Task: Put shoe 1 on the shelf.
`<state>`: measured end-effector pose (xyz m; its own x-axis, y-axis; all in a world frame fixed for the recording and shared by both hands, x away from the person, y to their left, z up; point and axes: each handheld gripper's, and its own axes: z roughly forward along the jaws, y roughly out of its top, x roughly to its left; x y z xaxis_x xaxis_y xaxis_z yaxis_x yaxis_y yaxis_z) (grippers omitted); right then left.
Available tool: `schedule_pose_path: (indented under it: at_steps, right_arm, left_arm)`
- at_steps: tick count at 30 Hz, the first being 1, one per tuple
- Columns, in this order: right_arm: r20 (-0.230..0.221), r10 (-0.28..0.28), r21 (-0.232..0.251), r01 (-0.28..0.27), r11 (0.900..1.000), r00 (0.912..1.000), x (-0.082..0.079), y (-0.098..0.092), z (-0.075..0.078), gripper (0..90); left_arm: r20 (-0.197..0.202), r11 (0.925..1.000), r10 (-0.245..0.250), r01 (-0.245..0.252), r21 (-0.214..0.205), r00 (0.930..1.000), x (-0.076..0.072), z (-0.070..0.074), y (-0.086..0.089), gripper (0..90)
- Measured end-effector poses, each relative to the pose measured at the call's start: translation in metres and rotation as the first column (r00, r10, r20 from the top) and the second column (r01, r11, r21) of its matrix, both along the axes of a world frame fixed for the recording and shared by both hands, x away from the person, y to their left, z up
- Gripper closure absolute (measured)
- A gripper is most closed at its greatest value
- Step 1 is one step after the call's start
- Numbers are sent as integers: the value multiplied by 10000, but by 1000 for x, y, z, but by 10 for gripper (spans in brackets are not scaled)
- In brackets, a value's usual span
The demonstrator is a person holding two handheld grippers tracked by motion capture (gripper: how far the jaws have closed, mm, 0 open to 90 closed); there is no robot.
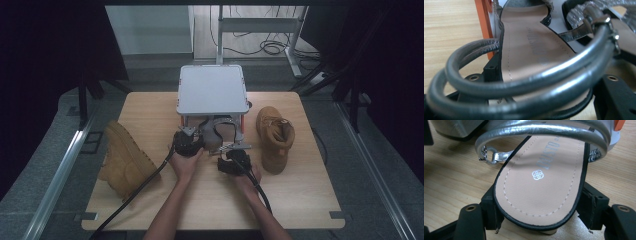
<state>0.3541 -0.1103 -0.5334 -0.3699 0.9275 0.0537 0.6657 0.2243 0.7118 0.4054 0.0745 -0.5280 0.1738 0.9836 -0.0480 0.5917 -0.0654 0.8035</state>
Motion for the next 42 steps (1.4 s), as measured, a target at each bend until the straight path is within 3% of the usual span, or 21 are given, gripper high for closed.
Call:
schedule_pose_path:
  at_steps: [5,19,27,33,42]
  right_arm:
    - [-23,-49,-22,49,10000,10000,0,1,0,321]
    - [-41,-152,-72,152,9999,9999,0,2,1,322]
    - [-41,-140,-82,140,9999,9999,0,2,0,322]
    - [-59,-143,-30,143,9999,9999,-1,1,1,323]
    - [34,-292,68,292,9996,9996,-1,2,1,324]
  left_arm:
    - [200,9996,291,-290,-60,9994,7,0,-1,380]
    - [267,9979,632,-629,-126,9976,21,-4,-4,379]
    - [-136,9996,281,-281,-31,9995,23,-8,-2,369]
    - [22,9997,-198,199,-146,9998,17,-2,4,346]
    - [-136,9992,-218,214,-332,9997,17,-2,7,362]
